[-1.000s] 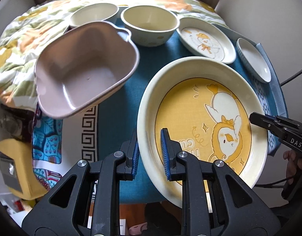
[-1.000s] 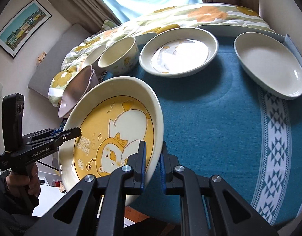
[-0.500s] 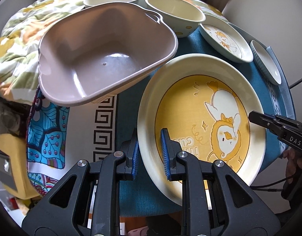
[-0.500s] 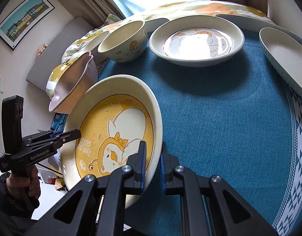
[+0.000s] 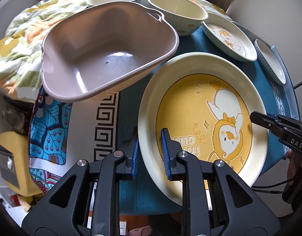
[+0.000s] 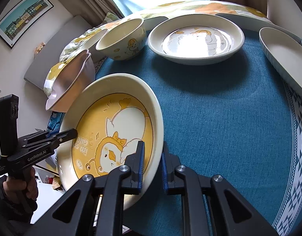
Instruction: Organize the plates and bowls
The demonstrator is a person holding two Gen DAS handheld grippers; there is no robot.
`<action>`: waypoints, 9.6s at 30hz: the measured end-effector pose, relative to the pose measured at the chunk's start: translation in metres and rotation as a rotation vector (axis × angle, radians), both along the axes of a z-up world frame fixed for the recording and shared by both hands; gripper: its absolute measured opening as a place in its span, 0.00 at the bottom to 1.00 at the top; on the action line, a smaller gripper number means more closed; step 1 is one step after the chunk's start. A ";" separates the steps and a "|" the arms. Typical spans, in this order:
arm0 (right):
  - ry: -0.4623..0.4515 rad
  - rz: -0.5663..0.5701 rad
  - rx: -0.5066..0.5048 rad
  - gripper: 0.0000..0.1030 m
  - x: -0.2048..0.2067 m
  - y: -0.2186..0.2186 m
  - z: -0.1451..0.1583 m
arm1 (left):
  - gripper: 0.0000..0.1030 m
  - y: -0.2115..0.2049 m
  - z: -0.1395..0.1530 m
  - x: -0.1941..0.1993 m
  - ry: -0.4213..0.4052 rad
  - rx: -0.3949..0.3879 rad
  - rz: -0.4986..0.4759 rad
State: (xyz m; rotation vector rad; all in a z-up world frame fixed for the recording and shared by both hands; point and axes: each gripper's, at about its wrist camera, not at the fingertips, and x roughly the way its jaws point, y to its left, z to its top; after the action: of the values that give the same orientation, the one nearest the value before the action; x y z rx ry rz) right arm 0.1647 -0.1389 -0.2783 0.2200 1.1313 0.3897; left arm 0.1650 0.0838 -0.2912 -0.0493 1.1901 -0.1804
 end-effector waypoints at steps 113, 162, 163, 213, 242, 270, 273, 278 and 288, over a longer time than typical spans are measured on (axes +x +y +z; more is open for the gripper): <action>-0.076 -0.688 0.037 0.16 0.044 -0.271 0.066 | 0.15 -0.327 0.094 0.210 -0.067 -0.087 -0.612; 0.046 0.010 -0.054 0.16 -0.010 -0.019 0.034 | 0.15 -0.021 0.025 -0.011 0.076 -0.046 -0.004; 0.047 0.009 -0.059 0.16 -0.009 -0.017 0.033 | 0.15 -0.022 0.023 -0.010 0.075 -0.042 -0.007; 0.019 0.061 -0.199 0.16 -0.001 0.017 0.025 | 0.15 -0.064 0.022 -0.017 -0.091 0.425 -0.110; -0.274 -0.197 -0.111 0.99 -0.012 -0.079 0.134 | 0.98 -0.077 0.145 0.031 -0.218 -0.022 -0.082; -0.048 0.267 -0.087 0.84 0.190 -0.119 0.013 | 0.50 -0.145 -0.002 0.159 0.055 -0.268 0.296; -0.025 0.297 -0.076 0.57 0.198 -0.114 0.004 | 0.42 -0.147 -0.009 0.161 0.072 -0.258 0.306; -0.020 0.314 -0.044 0.28 0.201 -0.112 -0.003 | 0.23 -0.149 -0.011 0.163 0.062 -0.224 0.315; -0.002 0.314 -0.006 0.17 0.207 -0.115 -0.003 | 0.16 -0.149 -0.008 0.162 0.047 -0.153 0.316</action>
State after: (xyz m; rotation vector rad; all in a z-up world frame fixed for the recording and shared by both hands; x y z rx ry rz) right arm 0.3718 -0.2539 -0.2813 0.0352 1.1671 0.6641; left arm 0.3272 -0.0655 -0.2988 -0.3753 1.1976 0.0088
